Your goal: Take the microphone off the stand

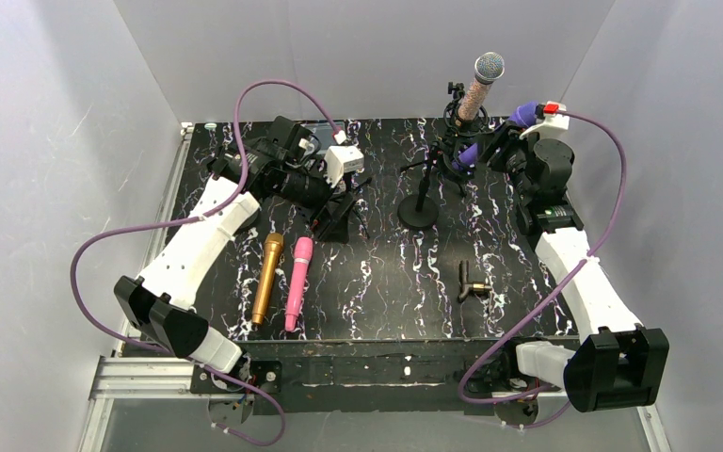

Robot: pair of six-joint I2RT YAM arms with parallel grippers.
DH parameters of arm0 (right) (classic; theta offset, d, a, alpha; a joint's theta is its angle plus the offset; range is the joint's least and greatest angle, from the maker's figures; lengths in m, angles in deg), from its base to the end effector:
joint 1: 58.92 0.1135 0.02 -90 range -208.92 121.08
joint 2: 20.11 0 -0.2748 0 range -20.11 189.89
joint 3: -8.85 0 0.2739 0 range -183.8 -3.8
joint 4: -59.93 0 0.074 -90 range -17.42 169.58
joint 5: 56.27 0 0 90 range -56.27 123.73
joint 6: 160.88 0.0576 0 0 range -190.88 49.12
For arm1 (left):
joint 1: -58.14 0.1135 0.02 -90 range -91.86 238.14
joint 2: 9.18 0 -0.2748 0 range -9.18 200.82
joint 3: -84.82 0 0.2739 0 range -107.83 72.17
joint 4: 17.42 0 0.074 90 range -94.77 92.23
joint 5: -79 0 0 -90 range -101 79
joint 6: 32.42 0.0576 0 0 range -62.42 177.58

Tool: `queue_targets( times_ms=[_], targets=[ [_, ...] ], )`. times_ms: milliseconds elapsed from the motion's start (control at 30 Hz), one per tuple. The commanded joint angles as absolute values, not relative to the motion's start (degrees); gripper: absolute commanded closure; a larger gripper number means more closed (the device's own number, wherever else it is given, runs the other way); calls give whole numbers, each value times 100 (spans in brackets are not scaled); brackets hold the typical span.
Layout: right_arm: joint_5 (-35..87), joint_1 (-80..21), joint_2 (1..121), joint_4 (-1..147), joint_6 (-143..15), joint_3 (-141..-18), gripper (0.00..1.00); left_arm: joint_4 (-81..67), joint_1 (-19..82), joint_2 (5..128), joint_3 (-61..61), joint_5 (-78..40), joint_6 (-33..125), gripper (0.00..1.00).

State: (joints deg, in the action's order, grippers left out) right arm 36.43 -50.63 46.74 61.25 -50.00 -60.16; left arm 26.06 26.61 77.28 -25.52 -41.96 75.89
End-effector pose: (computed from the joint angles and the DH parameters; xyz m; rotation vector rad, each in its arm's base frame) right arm 0.3143 0.0430 0.3784 0.2091 1.5536 0.3647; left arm 0.2996 -0.2186 0.4573 1.1268 1.5524 -0.6708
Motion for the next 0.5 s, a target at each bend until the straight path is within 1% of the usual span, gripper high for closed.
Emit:
queue_targets(
  times_ms=[0, 100, 200, 267, 333, 467],
  targets=[
    [3496, -5095, 4660, 5590, -5024, -5967, 42, 3046, 2624, 7505, -2448, -4472, 7668, 2],
    [3459, -5121, 4669, 5596, -4978, -5959, 46, 3051, 2623, 7491, -2428, -4480, 7678, 2],
    [3418, -5122, 4686, 5642, -4945, -5984, 49, 3058, 2623, 7482, -2409, -4480, 7694, 2],
    [3283, -5133, 4703, 5650, -4935, -6033, 55, 3064, 2623, 7486, -2395, -4490, 7696, 2],
    [3151, -5137, 4727, 5664, -4927, -6091, 63, 3059, 2623, 7486, -2383, -4509, 7699, 2],
    [3004, -5145, 4748, 5719, -4924, -6182, 84, 3071, 2623, 7457, -2347, -4504, 7734, 2]
  ],
)
